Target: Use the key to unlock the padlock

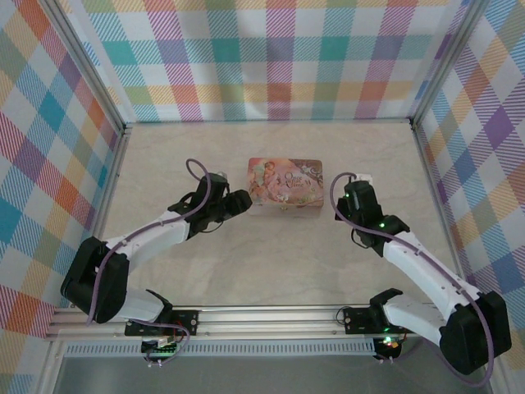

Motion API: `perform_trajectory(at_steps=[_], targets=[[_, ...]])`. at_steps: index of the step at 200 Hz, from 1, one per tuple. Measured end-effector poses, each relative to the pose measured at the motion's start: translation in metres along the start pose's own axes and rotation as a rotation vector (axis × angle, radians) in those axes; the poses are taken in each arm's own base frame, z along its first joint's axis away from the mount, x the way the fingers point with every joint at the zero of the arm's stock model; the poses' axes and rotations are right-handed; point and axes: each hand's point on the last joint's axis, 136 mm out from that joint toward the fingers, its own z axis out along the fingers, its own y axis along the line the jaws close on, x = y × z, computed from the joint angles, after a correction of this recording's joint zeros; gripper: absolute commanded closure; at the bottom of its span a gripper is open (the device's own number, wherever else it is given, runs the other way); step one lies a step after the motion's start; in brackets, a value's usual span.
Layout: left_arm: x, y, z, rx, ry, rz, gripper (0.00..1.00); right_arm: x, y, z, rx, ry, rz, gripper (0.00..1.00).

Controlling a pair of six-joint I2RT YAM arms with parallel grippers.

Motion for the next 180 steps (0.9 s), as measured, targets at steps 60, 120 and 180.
perform_trajectory(at_steps=[60, 120, 180], targets=[[0.013, -0.002, 0.002, 0.002, 0.023, 0.004, 0.38, 0.02, -0.025, 0.027, 0.06, 0.113, 0.147, 1.0], [0.014, -0.001, 0.002, 0.002, 0.024, -0.008, 0.38, 0.05, -0.039, 0.055, 0.067, 0.237, 0.277, 1.0], [0.018, -0.002, 0.003, 0.003, 0.029, -0.008, 0.38, 0.063, -0.06, 0.078, 0.121, 0.272, 0.397, 0.99]])
